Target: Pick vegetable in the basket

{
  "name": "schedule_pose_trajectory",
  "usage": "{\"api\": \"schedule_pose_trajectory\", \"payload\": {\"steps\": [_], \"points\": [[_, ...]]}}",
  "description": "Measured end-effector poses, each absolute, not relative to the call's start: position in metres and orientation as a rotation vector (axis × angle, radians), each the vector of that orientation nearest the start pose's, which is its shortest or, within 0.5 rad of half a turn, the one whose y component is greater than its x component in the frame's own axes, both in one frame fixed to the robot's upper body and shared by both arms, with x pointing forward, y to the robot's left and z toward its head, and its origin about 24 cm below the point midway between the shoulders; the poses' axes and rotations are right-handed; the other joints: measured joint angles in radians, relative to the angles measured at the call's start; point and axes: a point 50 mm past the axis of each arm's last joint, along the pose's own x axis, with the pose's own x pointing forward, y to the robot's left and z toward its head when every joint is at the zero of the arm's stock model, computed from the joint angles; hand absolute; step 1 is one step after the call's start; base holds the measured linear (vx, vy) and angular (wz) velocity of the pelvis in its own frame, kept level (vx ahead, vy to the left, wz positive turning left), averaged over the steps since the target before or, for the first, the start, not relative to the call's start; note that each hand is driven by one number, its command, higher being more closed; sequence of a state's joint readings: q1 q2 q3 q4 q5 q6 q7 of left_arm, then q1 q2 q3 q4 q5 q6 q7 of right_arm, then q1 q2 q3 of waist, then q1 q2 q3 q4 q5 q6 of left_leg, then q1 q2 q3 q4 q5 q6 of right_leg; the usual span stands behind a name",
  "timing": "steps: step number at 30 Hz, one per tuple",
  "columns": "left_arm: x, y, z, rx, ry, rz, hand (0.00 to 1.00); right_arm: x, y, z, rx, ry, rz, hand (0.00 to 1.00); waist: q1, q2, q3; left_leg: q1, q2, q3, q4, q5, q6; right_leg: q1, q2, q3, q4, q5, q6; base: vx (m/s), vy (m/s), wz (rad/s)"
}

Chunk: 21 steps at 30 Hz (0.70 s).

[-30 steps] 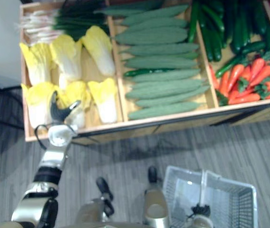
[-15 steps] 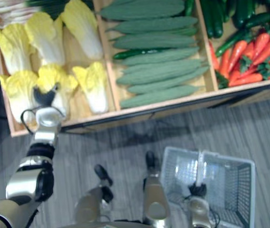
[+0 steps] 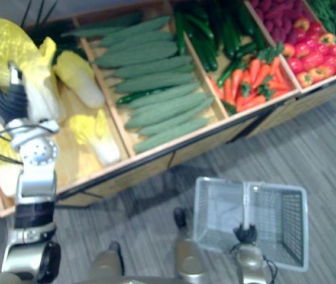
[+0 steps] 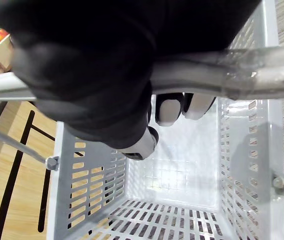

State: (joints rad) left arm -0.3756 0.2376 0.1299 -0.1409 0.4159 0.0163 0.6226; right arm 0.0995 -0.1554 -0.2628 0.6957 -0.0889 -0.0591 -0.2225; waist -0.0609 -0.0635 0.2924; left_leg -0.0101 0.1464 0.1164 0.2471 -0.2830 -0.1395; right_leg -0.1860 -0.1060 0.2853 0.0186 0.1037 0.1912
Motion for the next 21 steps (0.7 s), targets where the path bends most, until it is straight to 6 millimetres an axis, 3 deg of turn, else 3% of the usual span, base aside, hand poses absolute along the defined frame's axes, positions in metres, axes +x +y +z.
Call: {"api": "schedule_pose_trajectory", "payload": {"steps": [1, 2, 4, 5, 6, 7, 8, 9, 10, 11, 12, 13, 14, 15, 16, 17, 19, 20, 21], "points": [[0.281, 0.209, 0.195, 0.453, -0.686, 0.731, 1.0, 0.15, -0.265, -0.101, -0.238, 0.703, -0.506, 1.0, 0.001, 0.001, -0.002, 0.004, -0.003, 0.009, -0.003, 0.0, 0.001, -0.001, -0.003, 0.001, 0.001, 0.001, 0.0, 0.02, 0.114, -0.52], [0.278, 0.189, 0.19, 0.452, -0.708, 0.625, 1.0, 0.153, -0.267, -0.097, -0.256, 0.688, -0.509, 1.0, 0.004, 0.002, -0.003, 0.018, -0.014, 0.036, -0.002, 0.0, 0.001, -0.004, -0.012, -0.009, 0.001, 0.019, -0.007, -0.02, 0.082, -0.62], [0.276, 0.166, 0.182, 0.456, -0.722, 0.493, 1.0, 0.168, -0.266, -0.087, -0.26, 0.63, -0.503, 1.0, 0.005, 0.01, -0.006, 0.015, -0.011, 0.084, 0.001, 0.01, 0.017, -0.046, -0.001, -0.131, 0.003, 0.109, -0.087, -0.04, 0.078, -0.97], [0.275, 0.157, 0.177, 0.443, -0.709, 0.435, 1.0, 0.184, -0.264, -0.075, -0.262, 0.561, -0.496, 1.0, 0.007, 0.017, -0.009, 0.018, -0.006, 0.143, -0.017, 0.034, 0.056, -0.054, 0.007, -0.243, -0.062, 0.226, -0.19, -0.09, 0.022, -1.48], [0.273, 0.149, 0.169, 0.43, -0.679, 0.39, 1.0, 0.203, -0.264, -0.055, -0.264, 0.456, -0.499, 1.0, 0.006, 0.033, -0.005, 0.046, 0.004, 0.229, -0.06, 0.047, 0.075, -0.086, -0.003, -0.429, 0.039, 0.13, -0.254, -0.12, 0.022, -1.33], [0.273, 0.148, 0.167, 0.431, -0.671, 0.38, 1.0, 0.205, -0.264, -0.052, -0.264, 0.442, -0.502, 1.0, 0.004, 0.034, -0.004, 0.056, 0.001, 0.242, -0.068, 0.046, 0.075, -0.093, -0.012, -0.468, 0.087, 0.082, -0.255, -0.11, 0.007, -1.16], [0.268, 0.143, 0.155, 0.43, -0.626, 0.34, 1.0, 0.21, -0.262, -0.046, -0.265, 0.411, -0.5, 1.0, 0.005, 0.033, -0.005, 0.094, -0.011, 0.295, -0.077, 0.046, 0.075, -0.102, -0.063, -0.618, 0.251, -0.075, -0.265, -0.11, 0.022, -1.06], [0.258, 0.141, 0.143, 0.423, -0.583, 0.312, 1.0, 0.216, -0.257, -0.043, -0.269, 0.39, -0.479, 1.0, 0.011, 0.028, -0.01, 0.122, -0.019, 0.361, -0.059, 0.041, 0.077, -0.1, -0.103, -0.739, 0.312, -0.123, -0.273, -0.11, 0.026, -1.22], [0.253, 0.141, 0.139, 0.423, -0.571, 0.303, 1.0, 0.218, -0.254, -0.041, -0.273, 0.384, -0.463, 1.0, 0.012, 0.025, -0.019, 0.122, -0.028, 0.388, -0.042, 0.035, 0.072, -0.094, -0.096, -0.773, 0.299, -0.11, -0.258, -0.13, 0.022, -1.38], [0.247, 0.141, 0.132, 0.427, -0.549, 0.285, 1.0, 0.226, -0.243, -0.037, -0.282, 0.363, -0.416, 1.0, 0.016, 0.045, -0.03, 0.111, -0.016, 0.422, -0.033, 0.025, 0.074, -0.077, -0.028, -0.736, 0.192, -0.042, -0.245, -0.15, -0.015, -1.67], [0.245, 0.14, 0.127, 0.434, -0.531, 0.252, 1.0, 0.237, -0.228, -0.032, -0.282, 0.332, -0.357, 1.0, 0.049, 0.06, -0.058, 0.116, 0.002, 0.471, -0.074, 0.019, 0.085, -0.052, 0.037, -0.738, 0.028, -0.037, -0.221, -0.15, -0.041, -1.98], [0.244, 0.136, 0.124, 0.422, -0.517, 0.231, 1.0, 0.245, -0.221, -0.027, -0.289, 0.306, -0.332, 1.0, 0.059, 0.081, -0.067, 0.121, 0.029, 0.519, -0.105, 0.015, 0.085, -0.062, 0.043, -0.84, 0.045, -0.084, -0.258, -0.17, -0.119, -2.16], [0.245, 0.129, 0.114, 0.424, -0.485, 0.176, 1.0, 0.258, -0.205, -0.014, -0.304, 0.244, -0.281, 1.0, 0.071, 0.089, -0.069, 0.12, 0.051, 0.594, -0.1, 0.018, 0.078, -0.115, -0.041, -0.927, 0.268, -0.157, -0.284, -0.06, -0.111, -1.59], [0.245, 0.12, 0.099, 0.425, -0.422, 0.105, 1.0, 0.262, -0.193, -0.009, -0.306, 0.21, -0.24, 1.0, 0.056, 0.07, -0.074, 0.144, 0.027, 0.623, -0.095, 0.029, 0.049, -0.104, -0.122, -0.924, 0.402, -0.228, -0.226, -0.01, -0.115, -1.38], [0.244, 0.116, 0.09, 0.421, -0.387, 0.078, 1.0, 0.264, -0.187, -0.006, -0.304, 0.196, -0.215, 1.0, 0.065, 0.063, -0.076, 0.156, 0.023, 0.65, -0.087, 0.03, 0.036, -0.107, -0.103, -0.902, 0.389, -0.236, -0.232, 0.1, -0.16, -1.44], [0.241, 0.109, 0.065, 0.411, -0.274, 0.027, 1.0, 0.268, -0.169, -0.001, -0.308, 0.164, -0.148, 1.0, 0.067, 0.076, -0.082, 0.166, 0.071, 0.675, -0.03, 0.032, 0.033, -0.087, -0.013, -0.819, 0.31, -0.2, -0.252, 0.13, -0.235, -1.68], [0.237, 0.105, 0.045, 0.407, -0.186, -0.017, 1.0, 0.269, -0.15, 0.007, -0.287, 0.12, -0.081, 1.0, 0.069, 0.071, -0.08, 0.16, 0.153, 0.661, 0.137, 0.029, 0.038, -0.038, 0.066, -0.754, 0.219, -0.171, -0.27, 0.13, -0.203, -1.56], [0.234, 0.102, 0.034, 0.412, -0.142, -0.049, 1.0, 0.269, -0.14, 0.012, -0.283, 0.093, -0.042, 1.0, 0.069, 0.072, -0.08, 0.132, 0.218, 0.618, 0.293, 0.037, 0.08, 0.0, 0.117, -0.706, 0.174, -0.159, -0.283, 0.13, -0.132, -1.62], [0.229, 0.098, 0.026, 0.411, -0.109, -0.074, 1.0, 0.267, -0.13, 0.017, -0.278, 0.062, -0.003, 1.0, 0.081, 0.075, -0.081, 0.072, 0.279, 0.506, 0.5, 0.078, 0.19, 0.038, 0.168, -0.643, 0.134, -0.156, -0.289, 0.18, -0.109, -1.94]]}}
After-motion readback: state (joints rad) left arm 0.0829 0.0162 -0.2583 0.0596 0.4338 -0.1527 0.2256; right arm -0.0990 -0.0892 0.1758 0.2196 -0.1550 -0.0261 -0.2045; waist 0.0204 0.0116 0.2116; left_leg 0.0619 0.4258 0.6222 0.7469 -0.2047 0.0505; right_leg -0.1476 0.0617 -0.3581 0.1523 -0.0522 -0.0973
